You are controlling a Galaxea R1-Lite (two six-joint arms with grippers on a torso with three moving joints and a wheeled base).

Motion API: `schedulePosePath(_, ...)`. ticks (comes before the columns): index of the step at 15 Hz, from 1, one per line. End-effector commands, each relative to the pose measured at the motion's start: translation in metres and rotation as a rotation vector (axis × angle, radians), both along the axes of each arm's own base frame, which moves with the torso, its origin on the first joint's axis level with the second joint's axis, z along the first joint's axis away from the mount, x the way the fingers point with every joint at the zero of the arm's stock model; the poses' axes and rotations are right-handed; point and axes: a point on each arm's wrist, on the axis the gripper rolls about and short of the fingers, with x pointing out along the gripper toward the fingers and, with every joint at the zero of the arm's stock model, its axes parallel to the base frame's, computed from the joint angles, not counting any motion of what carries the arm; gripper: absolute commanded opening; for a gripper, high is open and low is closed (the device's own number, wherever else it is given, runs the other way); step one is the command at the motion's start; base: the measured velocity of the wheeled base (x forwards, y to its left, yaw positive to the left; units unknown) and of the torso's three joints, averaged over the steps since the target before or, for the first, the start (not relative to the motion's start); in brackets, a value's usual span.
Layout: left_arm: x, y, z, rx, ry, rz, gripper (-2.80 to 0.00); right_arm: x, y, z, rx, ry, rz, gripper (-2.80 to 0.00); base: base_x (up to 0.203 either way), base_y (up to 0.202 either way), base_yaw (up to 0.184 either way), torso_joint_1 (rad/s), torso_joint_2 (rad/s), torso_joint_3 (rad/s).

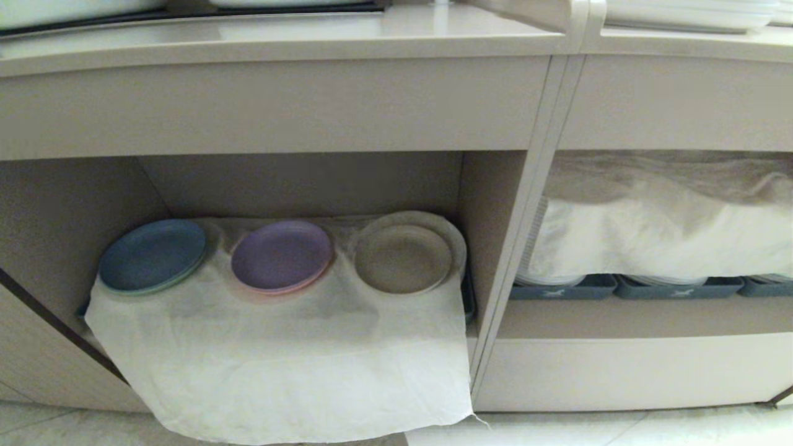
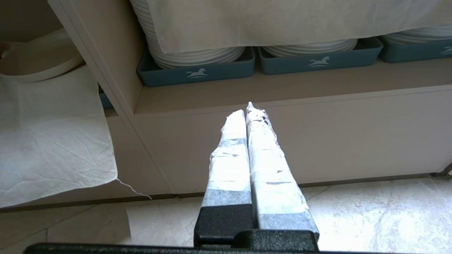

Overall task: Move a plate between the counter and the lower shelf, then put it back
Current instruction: Pick up the plate in the cupboard

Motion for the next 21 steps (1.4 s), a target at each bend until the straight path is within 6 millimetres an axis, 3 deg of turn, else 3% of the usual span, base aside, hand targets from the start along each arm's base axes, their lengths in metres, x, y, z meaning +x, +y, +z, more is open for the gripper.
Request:
schedulePosePath(1, 0.0001, 0.0002, -0.0008, -0.041, 0.005, 0.01, -2.8, 0.0, 0.0, 0.0, 0.0, 0.0, 0.0, -2.8, 0.0, 0.0, 0.0, 0.0, 0.0, 0.0)
schedulePosePath(9, 0.0038, 0.001, -0.0028, -0.114, -0.05, 0.04, -2.8, 0.0, 0.0, 0.0, 0.0, 0.0, 0.0, -2.8, 0.0, 0.0, 0.0, 0.0, 0.0, 0.0)
schedulePosePath(14, 0.0037, 0.001, -0.002, 0.063, -0.073, 0.046, -2.8, 0.0, 0.0, 0.0, 0.0, 0.0, 0.0, -2.8, 0.0, 0.0, 0.0, 0.0, 0.0, 0.0)
schedulePosePath(21, 0.004, 0.0019, -0.0087, 0.175, -0.014, 0.085, -2.8, 0.0, 0.0, 0.0, 0.0, 0.0, 0.0, -2.8, 0.0, 0.0, 0.0, 0.0, 0.0, 0.0)
